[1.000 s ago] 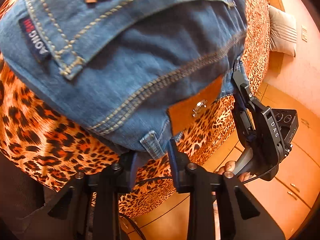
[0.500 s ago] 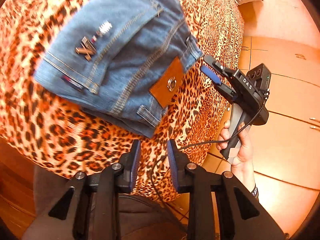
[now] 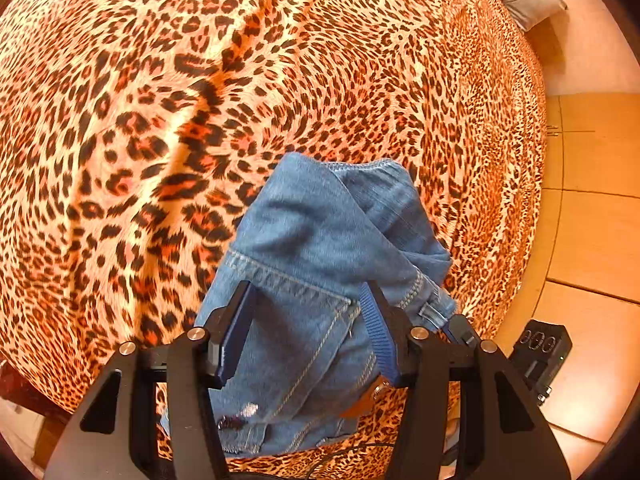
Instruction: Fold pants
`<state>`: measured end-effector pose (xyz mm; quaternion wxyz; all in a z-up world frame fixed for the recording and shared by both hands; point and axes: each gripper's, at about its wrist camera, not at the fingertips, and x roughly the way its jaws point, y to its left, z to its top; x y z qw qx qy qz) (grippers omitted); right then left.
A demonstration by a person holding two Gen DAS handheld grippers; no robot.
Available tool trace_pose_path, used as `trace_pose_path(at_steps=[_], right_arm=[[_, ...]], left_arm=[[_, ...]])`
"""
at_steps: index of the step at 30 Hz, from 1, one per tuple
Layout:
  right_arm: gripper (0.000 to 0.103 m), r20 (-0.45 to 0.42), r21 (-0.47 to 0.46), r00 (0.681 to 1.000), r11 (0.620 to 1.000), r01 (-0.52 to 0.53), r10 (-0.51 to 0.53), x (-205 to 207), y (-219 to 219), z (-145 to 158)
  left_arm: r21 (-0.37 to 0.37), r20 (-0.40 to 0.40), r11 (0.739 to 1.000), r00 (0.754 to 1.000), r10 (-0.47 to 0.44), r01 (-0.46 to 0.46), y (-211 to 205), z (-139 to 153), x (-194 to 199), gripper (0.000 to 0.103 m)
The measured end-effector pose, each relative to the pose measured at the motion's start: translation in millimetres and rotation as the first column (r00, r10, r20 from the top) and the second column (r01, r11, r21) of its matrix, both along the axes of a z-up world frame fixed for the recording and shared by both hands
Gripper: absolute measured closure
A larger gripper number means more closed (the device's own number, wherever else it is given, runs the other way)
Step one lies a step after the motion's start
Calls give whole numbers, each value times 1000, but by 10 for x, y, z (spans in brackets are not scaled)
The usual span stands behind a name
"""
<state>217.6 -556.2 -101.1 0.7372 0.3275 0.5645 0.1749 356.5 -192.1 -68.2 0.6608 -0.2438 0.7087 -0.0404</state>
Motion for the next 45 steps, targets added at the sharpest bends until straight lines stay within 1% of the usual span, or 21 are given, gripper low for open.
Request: trace_pose_path(at_steps=[3,4,5,7,8,10,11,14,18,23,26,28,29,32,33,34,38,40,41,43,45], right_arm=[[55,-10,-76,1000,997,15,-16,69,239,-81],[67,-12,-118,1000,993,4,-5,112,267,-102],[91,5,-149,1000,989,1,0,126,338,-48],[91,63,-199,998,980,22,-9,117,434,116],[91,54,-263,999,965,12,2,148,481,113],[83,-35,-387,999,922,-30,18,233,557,-60],[80,-42,-387,999,922,-8,-9,233,537,-72],[71,-11,-302,991,945,125,-134,46,361,97],[43,-26,-176,981,966,187,-195,-452,221,248],[43,-113,-108,954,958,265,-277,-1105,428,23],[43,-96,-102,955,957,272,-282,-1282,654,-66],[56,-121,-209,966,957,201,-229,-1262,837,-171],[79,-107,-255,974,953,165,-197,-1242,920,-134],[90,-41,-402,995,913,72,-97,-1256,1102,56],[86,-83,-465,995,885,11,-56,-1258,1137,-39],[86,-89,-457,995,889,6,-52,-1295,1135,-90],[77,-45,-318,989,941,117,-138,-1351,926,86],[65,-27,-252,982,952,172,-184,-1382,795,166],[50,-23,-241,978,951,194,-206,-1396,737,193],[42,-27,-232,970,945,230,-242,-1396,627,209],[42,-42,-211,957,939,273,-288,-1389,489,194]], left_arm=[[43,-15,995,996,-91,92,-170,-96,144,50],[36,17,990,990,-137,136,-256,-44,187,50],[31,67,983,980,-185,183,-352,27,238,51],[104,134,966,960,-247,235,-520,71,341,51],[132,103,955,954,-280,266,-601,-29,389,51],[161,47,930,938,-342,331,-701,-168,460,51],[153,58,926,933,-356,344,-695,-126,480,51],[74,98,922,917,-386,380,-514,79,488,51],[-60,92,901,902,-423,429,-66,194,268,51],[-218,-54,889,905,-422,402,394,-142,-364,50],[-297,-127,876,893,-432,381,431,-390,-658,50],[-282,-156,875,881,-446,393,347,-475,-789,51],[-255,-134,867,872,-471,429,264,-442,-841,51],[-16,19,807,807,-590,591,-17,-239,-968,50],[27,28,794,793,-608,608,-80,-218,-999,50],[47,29,793,793,-609,607,-112,-179,-1011,50],[208,165,784,770,-617,584,-211,245,-1057,50],[270,235,782,749,-619,562,-181,431,-1050,50],[294,256,780,741,-621,552,-172,494,-1045,45],[315,270,784,742,-614,534,-68,524,-1007,34],[320,275,799,757,-593,509,39,539,-974,32]])
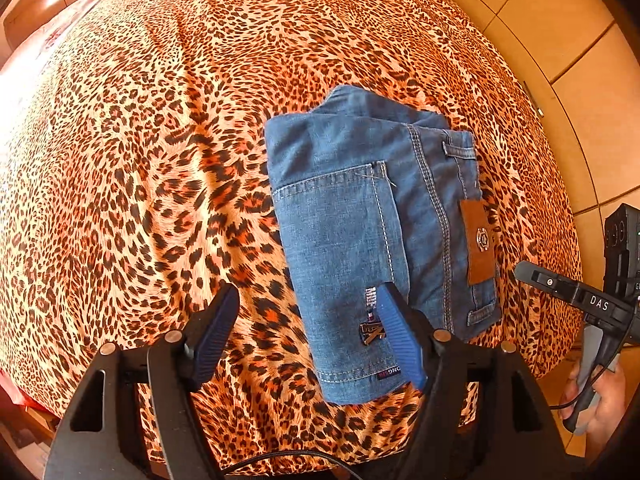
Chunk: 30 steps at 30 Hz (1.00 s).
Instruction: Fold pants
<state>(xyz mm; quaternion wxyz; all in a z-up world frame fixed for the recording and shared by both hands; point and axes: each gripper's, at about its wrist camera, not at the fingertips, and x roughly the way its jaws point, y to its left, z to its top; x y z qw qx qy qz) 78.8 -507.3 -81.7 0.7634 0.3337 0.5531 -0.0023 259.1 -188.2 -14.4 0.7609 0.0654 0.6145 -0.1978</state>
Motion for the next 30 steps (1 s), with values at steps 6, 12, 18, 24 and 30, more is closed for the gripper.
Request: trace_pose_path(at_steps=[6,12,18,24,30], right_arm=[[26,-11,41,998,997,69,-68,204,-187,-15],[21,-45,46,998,997,55,-53,645,-235,-84],[21,-62,55,997,997,57,-53,853,-117,-204],[20,-48,53,996,996,76,-73,1170,-312,-316],[19,-35,66,998,997,46,-44,1583,-424,-398]], left_arm=[[20,8,997,997,71,-71,210,-94,151,32],[47,74,995,993,89,-93,189,-208,193,32],[131,106,989,993,49,-62,143,-270,258,32],[60,-77,979,977,198,-193,415,-449,472,32],[-32,-234,954,930,283,-298,528,-581,647,32]])
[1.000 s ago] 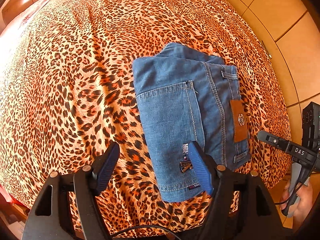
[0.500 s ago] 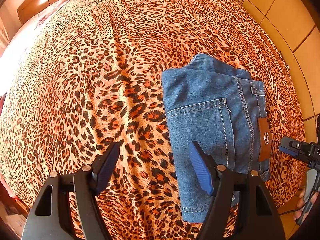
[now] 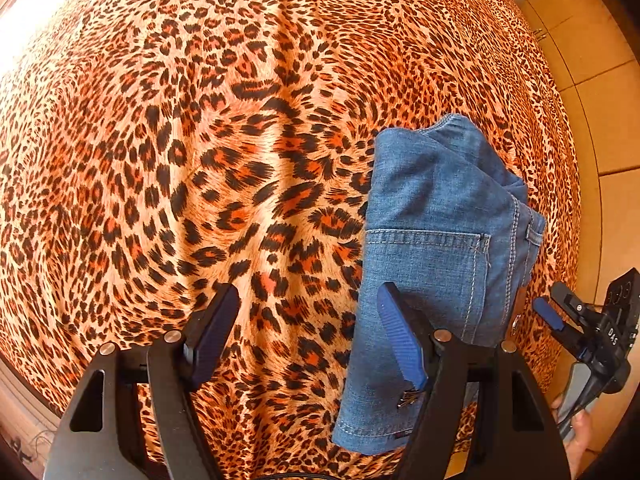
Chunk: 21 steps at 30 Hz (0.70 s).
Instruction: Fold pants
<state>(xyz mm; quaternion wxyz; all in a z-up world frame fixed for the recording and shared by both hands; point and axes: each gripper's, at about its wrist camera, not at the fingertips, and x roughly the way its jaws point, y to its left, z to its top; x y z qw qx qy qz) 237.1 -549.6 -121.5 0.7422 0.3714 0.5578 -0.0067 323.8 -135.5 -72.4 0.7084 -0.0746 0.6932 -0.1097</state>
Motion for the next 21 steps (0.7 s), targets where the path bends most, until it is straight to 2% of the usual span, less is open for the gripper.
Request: trace_pose_path(at_steps=[2,7,12,14,15,16,17,19,20,21], right_arm=[[19,-4,14,1000,1000,-5,5,147,-13,-61],[19,12,52,1000,999,-10,9,477,3,-149],[19,70,76,997,997,4,-10,777,23,-127],[19,75,69,997,998,-11,6,940,17,-155],[27,81,52,996,998,-35,31,1001,55,-159],[41,76,13,994,997,-76,74,1071,126,-151],[71,46,-35,992,993,-116,118,1141,196,-133],[79,75,-76,983,984,-164,169,1217,273,20],[88,92,-99,979,980,-173,182,1230,293,98],[88,92,-126,978,977,-174,186,1249,299,126]], left_arm=[[-63,-42,998,999,16,-19,-6,-34,58,32],[-102,-62,995,998,-12,5,-206,-51,197,32],[-221,-123,975,992,-23,-5,-441,-196,375,32],[-217,-161,976,987,-16,-20,-510,-318,439,32],[-219,-172,975,985,-8,-30,-522,-346,461,32],[-227,-184,973,983,-1,-42,-528,-319,466,32],[-257,-185,965,983,2,-50,-527,-264,461,32],[-302,-150,953,989,-12,-34,-534,-131,448,32],[-292,-125,956,992,-26,-12,-564,-114,448,32],[-263,-111,965,993,-43,13,-611,-153,464,32]])
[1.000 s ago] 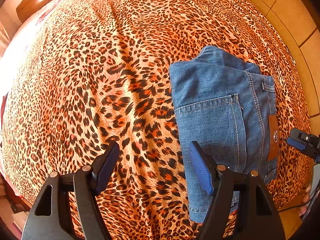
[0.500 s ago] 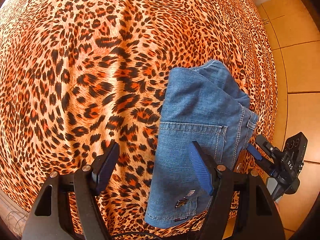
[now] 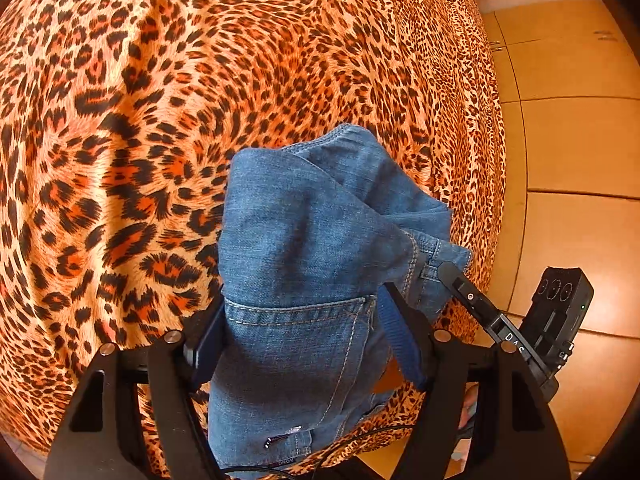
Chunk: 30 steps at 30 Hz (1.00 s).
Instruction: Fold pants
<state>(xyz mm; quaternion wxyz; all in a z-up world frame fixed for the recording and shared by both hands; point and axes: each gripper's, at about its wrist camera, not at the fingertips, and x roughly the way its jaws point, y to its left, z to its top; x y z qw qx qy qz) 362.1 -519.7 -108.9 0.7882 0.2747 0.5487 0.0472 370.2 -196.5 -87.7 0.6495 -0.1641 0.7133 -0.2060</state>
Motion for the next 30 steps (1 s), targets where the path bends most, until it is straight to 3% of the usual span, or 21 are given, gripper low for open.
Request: trace_pose_path(at_steps=[2,3,5,7,8,9,11,14,15,16,17,19,21,22,25,28,30], right_arm=[[88,-50,-69,999,998,-5,2,113,-36,-130],[86,-82,-96,997,995,-8,0,135,-55,-200],[81,-100,-97,995,995,-1,-9,195,-48,-255],[77,-65,-62,998,998,16,-20,177,-61,-155],[70,-55,-3,998,1000,9,-9,117,-82,-119],[55,-49,46,999,999,0,2,63,-95,-97],[34,-58,80,998,997,-9,13,-95,-97,-101],[34,-94,128,995,992,3,9,-378,-26,-297],[34,-113,139,994,990,10,6,-429,15,-396],[44,-125,135,992,991,6,11,-451,62,-473],[59,-112,116,994,993,-1,14,-483,118,-446],[69,-60,53,997,998,-41,44,-494,238,-303],[70,-71,-112,986,981,-156,149,-534,448,-285],[69,-84,-139,982,974,-180,170,-522,496,-302],[67,-63,-93,990,987,-129,124,-539,405,-217],[63,-75,100,996,995,-31,39,-920,243,-177],[62,-102,164,995,986,15,1,-1081,202,-249]], left_arm=[[71,-8,997,1000,-21,21,-41,-172,68,35],[71,-27,997,1000,-8,10,-30,-206,92,35],[57,-31,998,1000,-1,2,-21,-108,116,35],[56,13,998,999,-35,34,30,55,64,35],[57,38,997,998,-59,57,73,133,5,35],[51,50,995,995,-82,80,123,188,-74,35],[23,40,994,994,-103,102,220,212,-258,34],[-24,-18,988,988,-151,150,207,41,-505,29],[0,-24,986,986,-165,165,168,-33,-559,29],[35,-35,985,985,-168,170,142,-94,-606,30],[20,-56,985,984,-169,170,96,-139,-633,31],[61,-21,983,985,-172,173,56,-150,-674,31],[99,-10,973,978,-208,208,-4,-174,-689,31],[104,-9,972,978,-209,209,-4,-141,-693,31],[107,19,966,971,-237,234,62,-7,-772,31],[20,5,973,973,-230,230,214,62,-891,31],[-16,-24,976,976,-219,218,263,17,-954,29]])
